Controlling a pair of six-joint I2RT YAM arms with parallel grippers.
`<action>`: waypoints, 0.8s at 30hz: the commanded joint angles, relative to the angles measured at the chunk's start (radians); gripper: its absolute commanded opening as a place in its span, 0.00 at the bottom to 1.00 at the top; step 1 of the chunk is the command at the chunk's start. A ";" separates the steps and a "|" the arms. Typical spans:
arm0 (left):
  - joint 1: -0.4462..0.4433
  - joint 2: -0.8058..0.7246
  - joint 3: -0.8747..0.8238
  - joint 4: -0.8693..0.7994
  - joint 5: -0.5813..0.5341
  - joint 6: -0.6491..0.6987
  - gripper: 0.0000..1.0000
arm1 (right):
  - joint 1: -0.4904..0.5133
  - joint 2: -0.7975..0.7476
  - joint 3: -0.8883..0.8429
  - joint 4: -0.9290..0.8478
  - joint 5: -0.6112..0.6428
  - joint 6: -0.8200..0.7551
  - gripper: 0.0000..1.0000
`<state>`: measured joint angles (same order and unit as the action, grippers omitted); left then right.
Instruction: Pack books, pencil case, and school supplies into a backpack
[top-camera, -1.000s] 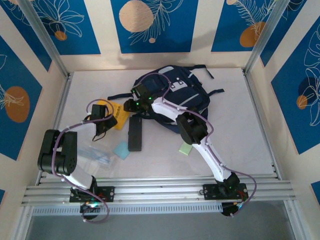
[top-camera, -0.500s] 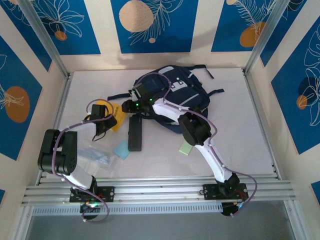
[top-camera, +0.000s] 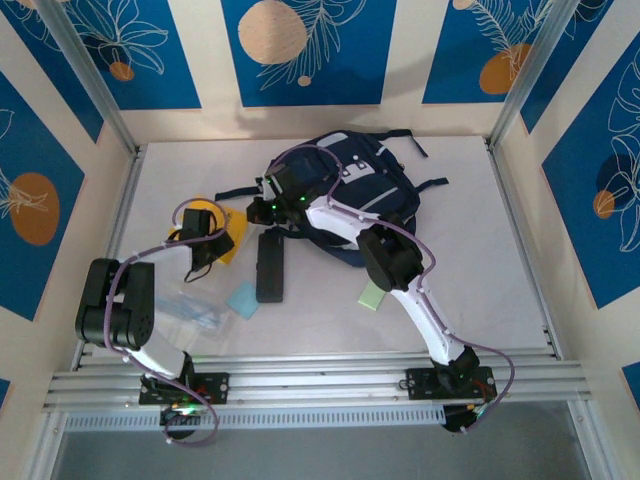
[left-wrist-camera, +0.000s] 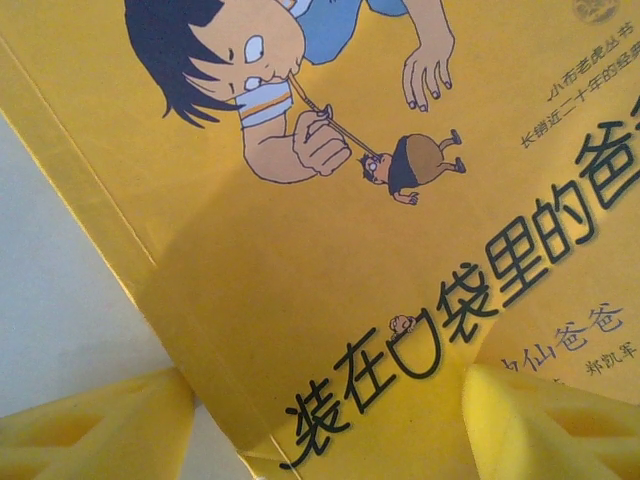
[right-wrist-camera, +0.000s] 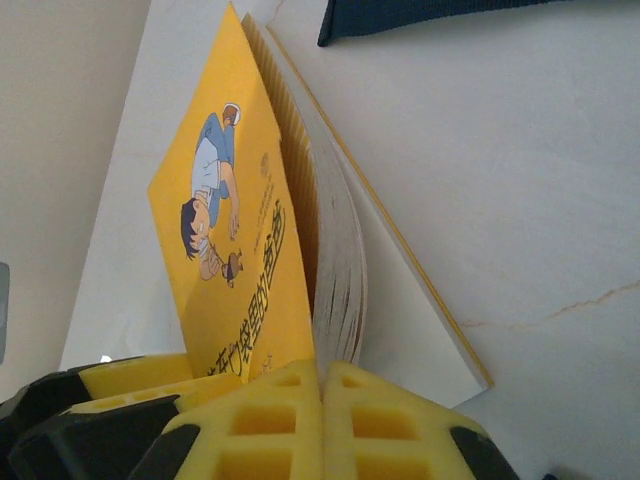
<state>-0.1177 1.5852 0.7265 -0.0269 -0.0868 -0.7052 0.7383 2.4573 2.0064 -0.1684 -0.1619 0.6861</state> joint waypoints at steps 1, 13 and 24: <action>0.001 0.002 0.005 0.015 0.102 0.001 0.73 | 0.001 -0.015 0.018 0.001 -0.040 -0.005 0.00; 0.002 -0.162 -0.053 0.081 0.169 -0.069 0.90 | -0.093 -0.219 -0.170 0.113 -0.113 0.163 0.00; -0.027 -0.026 -0.122 0.514 0.282 -0.254 0.92 | -0.196 -0.374 -0.401 0.268 -0.116 0.265 0.00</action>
<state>-0.1246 1.5162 0.6056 0.3187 0.1520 -0.8921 0.5545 2.1559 1.6375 0.0219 -0.2554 0.9070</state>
